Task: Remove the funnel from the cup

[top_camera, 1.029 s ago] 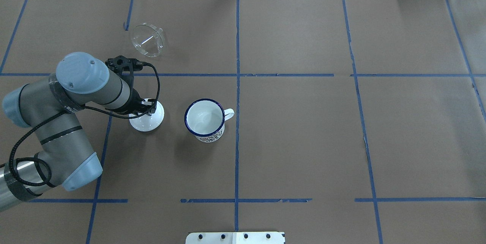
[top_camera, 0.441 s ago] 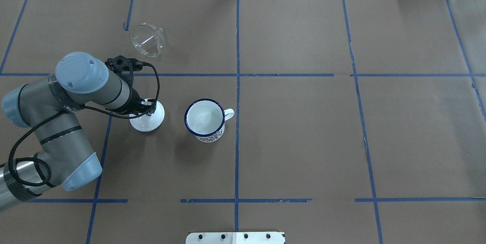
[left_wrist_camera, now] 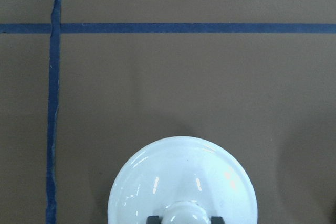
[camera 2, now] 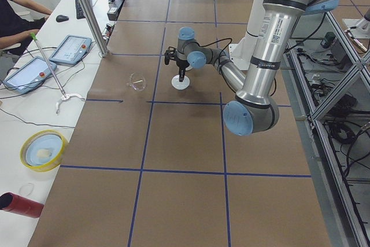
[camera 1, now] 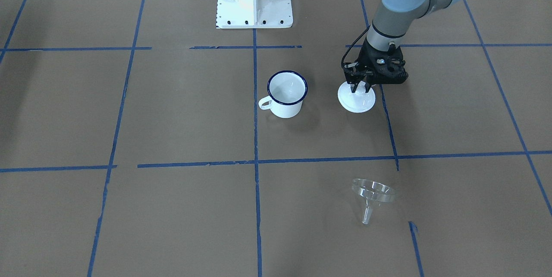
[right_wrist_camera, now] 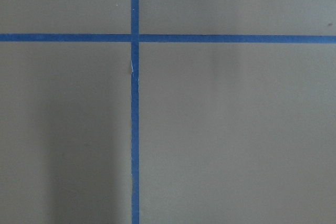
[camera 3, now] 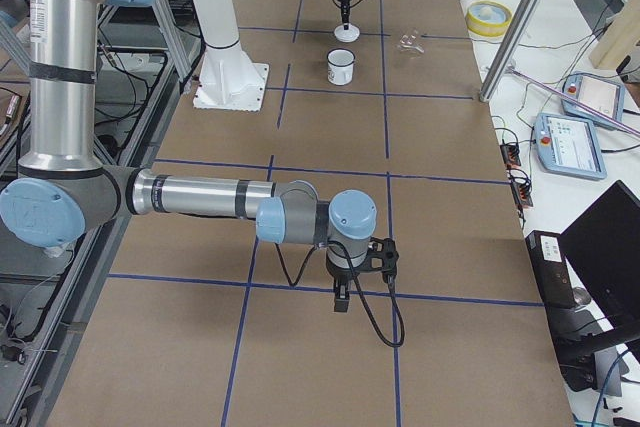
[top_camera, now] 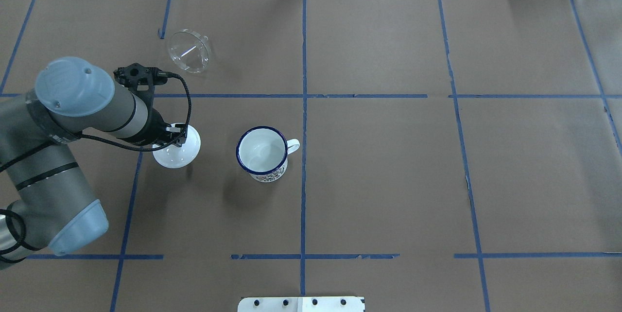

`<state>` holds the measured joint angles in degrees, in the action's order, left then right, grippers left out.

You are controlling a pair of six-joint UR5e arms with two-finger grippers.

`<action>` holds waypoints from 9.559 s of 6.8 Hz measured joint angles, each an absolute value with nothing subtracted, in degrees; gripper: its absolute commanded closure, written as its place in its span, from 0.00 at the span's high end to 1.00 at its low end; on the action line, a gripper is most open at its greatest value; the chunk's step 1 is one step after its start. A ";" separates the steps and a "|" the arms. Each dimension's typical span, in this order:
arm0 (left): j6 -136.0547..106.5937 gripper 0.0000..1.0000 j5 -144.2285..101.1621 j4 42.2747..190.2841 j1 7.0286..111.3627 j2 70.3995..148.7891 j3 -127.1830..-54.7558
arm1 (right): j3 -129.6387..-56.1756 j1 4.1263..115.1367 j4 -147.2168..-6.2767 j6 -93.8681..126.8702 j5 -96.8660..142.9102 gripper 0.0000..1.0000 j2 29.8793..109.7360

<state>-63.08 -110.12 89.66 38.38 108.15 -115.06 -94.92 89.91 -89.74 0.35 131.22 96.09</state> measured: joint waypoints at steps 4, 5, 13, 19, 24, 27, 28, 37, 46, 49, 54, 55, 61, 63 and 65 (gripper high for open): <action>-66.61 0.00 -114.13 67.80 37.48 123.24 -119.89 | -94.92 89.91 -89.74 0.35 131.22 1.00 96.15; -68.27 0.00 -114.46 67.24 36.31 126.68 -117.23 | -94.92 89.91 -89.74 0.35 131.22 1.00 96.15; -70.71 0.00 -111.88 75.62 32.78 133.89 -102.19 | -94.92 89.91 -89.74 0.35 131.22 1.00 96.12; -70.72 0.00 -111.71 76.25 32.32 133.50 -102.38 | -94.92 89.91 -89.74 0.35 131.22 1.00 96.14; -70.75 0.99 -111.71 76.87 31.91 133.37 -102.12 | -94.92 89.91 -89.74 0.35 131.22 1.00 96.14; -70.55 1.00 -111.69 76.97 31.95 132.60 -102.80 | -94.92 89.91 -89.74 0.35 131.22 1.00 96.08; -70.46 1.00 -111.65 76.96 31.98 132.44 -103.12 | -94.92 89.91 -89.74 0.35 131.22 1.00 96.12; -70.93 1.00 -112.15 81.16 27.92 132.02 -102.75 | -94.92 89.91 -89.74 0.35 131.22 1.00 96.15; -70.93 1.00 -112.11 84.30 26.97 130.79 -101.85 | -94.92 89.91 -89.74 0.35 131.22 1.00 96.13; -70.70 1.00 -111.95 84.35 27.15 130.02 -104.64 | -94.92 89.91 -89.74 0.35 131.22 1.00 96.15; -61.77 1.00 -112.58 83.74 42.33 121.81 -117.04 | -94.92 89.91 -89.74 0.35 131.22 1.00 96.13; -52.70 1.00 -114.46 83.41 46.99 119.95 -116.43 | -94.92 89.91 -89.74 0.35 131.22 1.00 96.11; 5.69 1.00 -132.00 83.87 84.72 105.74 -94.49 | -94.92 89.91 -89.74 0.35 131.22 1.00 96.14; 15.66 1.00 -132.21 83.97 90.90 98.19 -91.65 | -94.92 89.91 -89.74 0.35 131.22 1.00 96.13; 17.06 1.00 -132.33 86.12 92.31 91.65 -91.29 | -94.91 89.91 -89.74 0.35 131.22 1.00 96.15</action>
<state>17.06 -132.33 86.12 92.31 91.65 -91.29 -94.91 89.91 -89.74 0.35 131.22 96.15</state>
